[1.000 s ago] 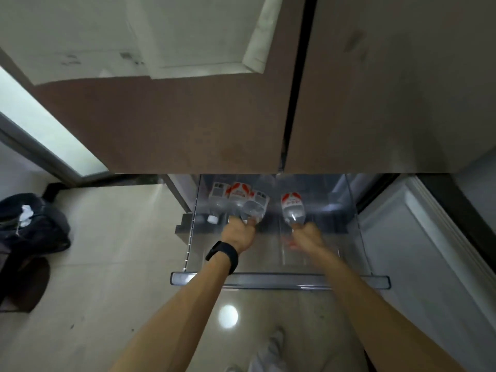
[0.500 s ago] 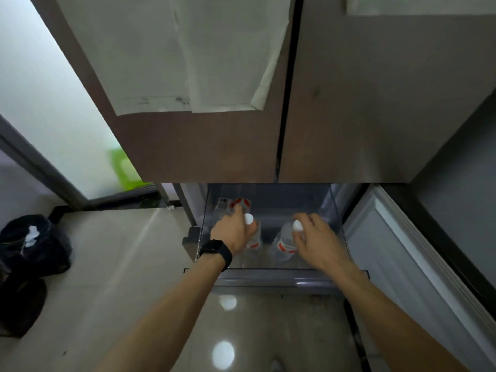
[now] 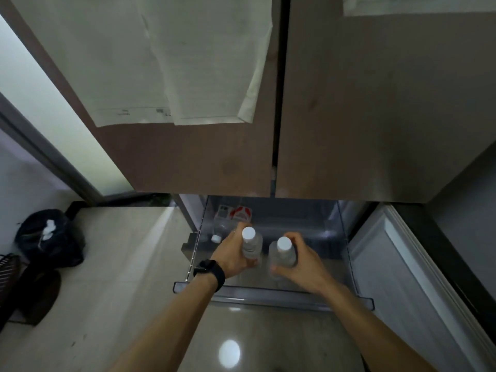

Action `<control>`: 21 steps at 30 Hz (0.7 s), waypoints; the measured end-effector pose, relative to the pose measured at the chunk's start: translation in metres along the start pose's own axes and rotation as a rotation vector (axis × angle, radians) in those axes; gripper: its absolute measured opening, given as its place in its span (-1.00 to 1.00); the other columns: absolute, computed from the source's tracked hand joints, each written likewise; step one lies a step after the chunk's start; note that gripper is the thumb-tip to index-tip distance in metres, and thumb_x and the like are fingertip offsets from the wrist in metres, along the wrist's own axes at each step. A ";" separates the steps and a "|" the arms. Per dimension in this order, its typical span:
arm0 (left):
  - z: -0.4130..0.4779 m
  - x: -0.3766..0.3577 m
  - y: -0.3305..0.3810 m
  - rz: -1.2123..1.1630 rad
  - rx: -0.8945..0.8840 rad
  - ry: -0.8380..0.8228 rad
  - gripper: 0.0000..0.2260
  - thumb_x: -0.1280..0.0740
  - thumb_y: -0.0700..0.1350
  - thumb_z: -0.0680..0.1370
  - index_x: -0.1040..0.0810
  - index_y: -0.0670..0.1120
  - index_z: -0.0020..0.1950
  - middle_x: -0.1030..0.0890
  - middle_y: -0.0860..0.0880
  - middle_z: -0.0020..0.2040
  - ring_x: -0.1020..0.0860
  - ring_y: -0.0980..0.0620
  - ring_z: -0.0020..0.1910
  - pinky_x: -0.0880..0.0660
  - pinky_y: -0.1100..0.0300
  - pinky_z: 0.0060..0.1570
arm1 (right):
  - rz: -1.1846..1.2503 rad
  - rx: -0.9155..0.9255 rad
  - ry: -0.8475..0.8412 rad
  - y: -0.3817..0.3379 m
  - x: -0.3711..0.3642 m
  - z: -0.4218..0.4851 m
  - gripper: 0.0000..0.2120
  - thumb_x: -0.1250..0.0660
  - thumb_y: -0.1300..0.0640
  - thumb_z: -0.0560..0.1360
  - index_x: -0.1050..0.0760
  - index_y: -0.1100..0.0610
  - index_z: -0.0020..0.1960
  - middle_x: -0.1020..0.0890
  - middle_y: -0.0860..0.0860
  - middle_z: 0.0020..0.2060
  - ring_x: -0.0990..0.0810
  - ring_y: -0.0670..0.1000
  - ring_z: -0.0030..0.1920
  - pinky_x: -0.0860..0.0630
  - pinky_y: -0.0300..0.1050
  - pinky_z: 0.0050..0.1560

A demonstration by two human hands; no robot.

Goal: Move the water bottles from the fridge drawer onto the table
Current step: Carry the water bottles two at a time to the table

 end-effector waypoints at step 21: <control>-0.065 0.063 0.002 -0.266 0.032 0.308 -0.38 -0.66 -0.05 0.31 -0.47 0.06 0.28 -0.59 0.19 0.09 -0.56 0.18 0.08 -0.47 0.28 0.08 | -0.006 0.092 0.058 -0.067 0.014 -0.023 -0.47 -0.64 0.01 0.26 -0.45 -0.15 0.12 -0.65 -0.17 -0.04 -0.62 -0.18 -0.04 -0.56 -0.20 -0.10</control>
Point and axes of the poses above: each hand's wrist, its own z-axis towards the middle knuckle, its own x-axis out of the back of the hand, y = z × x, the point moved 4 cm from there along z, towards the middle knuckle
